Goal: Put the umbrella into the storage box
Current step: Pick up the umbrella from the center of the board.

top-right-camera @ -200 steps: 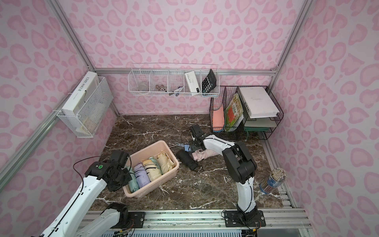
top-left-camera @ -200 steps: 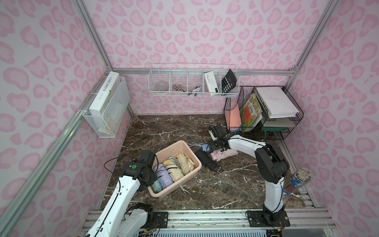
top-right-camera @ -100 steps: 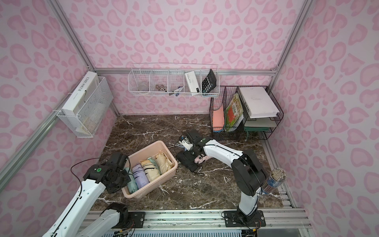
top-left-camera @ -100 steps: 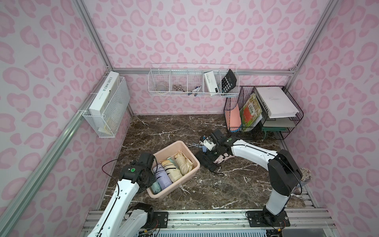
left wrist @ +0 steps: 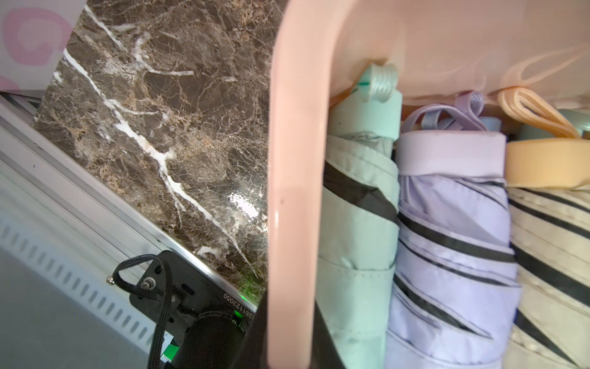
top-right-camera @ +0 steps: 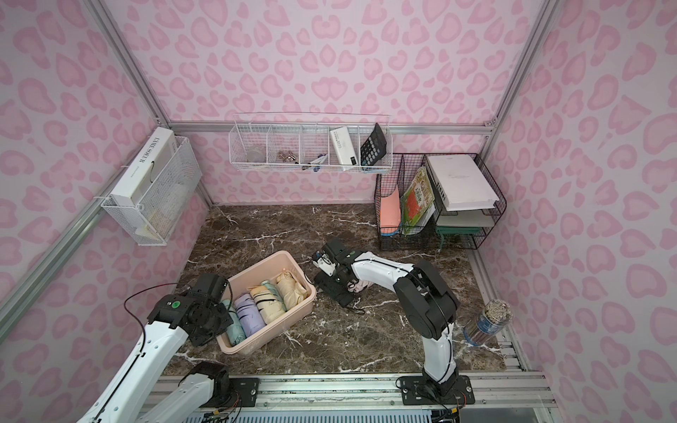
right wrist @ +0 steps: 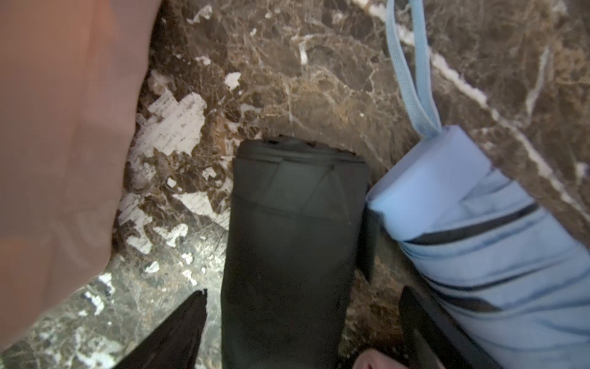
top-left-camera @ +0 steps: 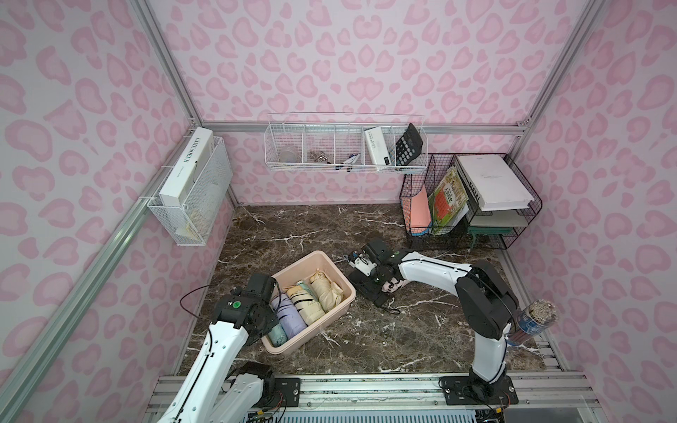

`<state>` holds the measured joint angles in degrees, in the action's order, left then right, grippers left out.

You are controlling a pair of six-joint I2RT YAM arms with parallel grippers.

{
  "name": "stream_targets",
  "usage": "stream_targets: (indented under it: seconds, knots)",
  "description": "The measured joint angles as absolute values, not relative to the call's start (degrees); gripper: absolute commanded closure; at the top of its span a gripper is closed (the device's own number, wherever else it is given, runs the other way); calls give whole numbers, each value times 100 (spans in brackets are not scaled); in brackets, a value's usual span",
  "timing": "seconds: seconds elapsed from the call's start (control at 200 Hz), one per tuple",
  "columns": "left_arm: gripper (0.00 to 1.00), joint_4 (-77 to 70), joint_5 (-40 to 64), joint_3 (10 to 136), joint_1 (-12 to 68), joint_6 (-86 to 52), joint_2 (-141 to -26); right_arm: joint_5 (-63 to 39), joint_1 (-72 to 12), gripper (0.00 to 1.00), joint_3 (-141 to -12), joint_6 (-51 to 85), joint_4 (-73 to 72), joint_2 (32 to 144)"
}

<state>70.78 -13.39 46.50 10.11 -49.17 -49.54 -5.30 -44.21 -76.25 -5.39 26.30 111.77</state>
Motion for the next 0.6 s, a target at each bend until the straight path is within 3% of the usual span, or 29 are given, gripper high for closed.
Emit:
stream_targets:
  seconds: [0.2, 0.41, 0.6]
  knots:
    - [70, 7070, -1435, 4737, 1013, -4901, -4991, -486, -4436, 20, -7712, -506, 2486, 11500]
    - [46, 6956, -1772, 5164, 1004, -4825, -4805, -366, -4475, 37, -7732, -458, 2270, 11583]
    - [39, 6949, -1898, 5489, 1002, -4755, -4482, -360, -4462, 59, -7664, -298, 2165, 11522]
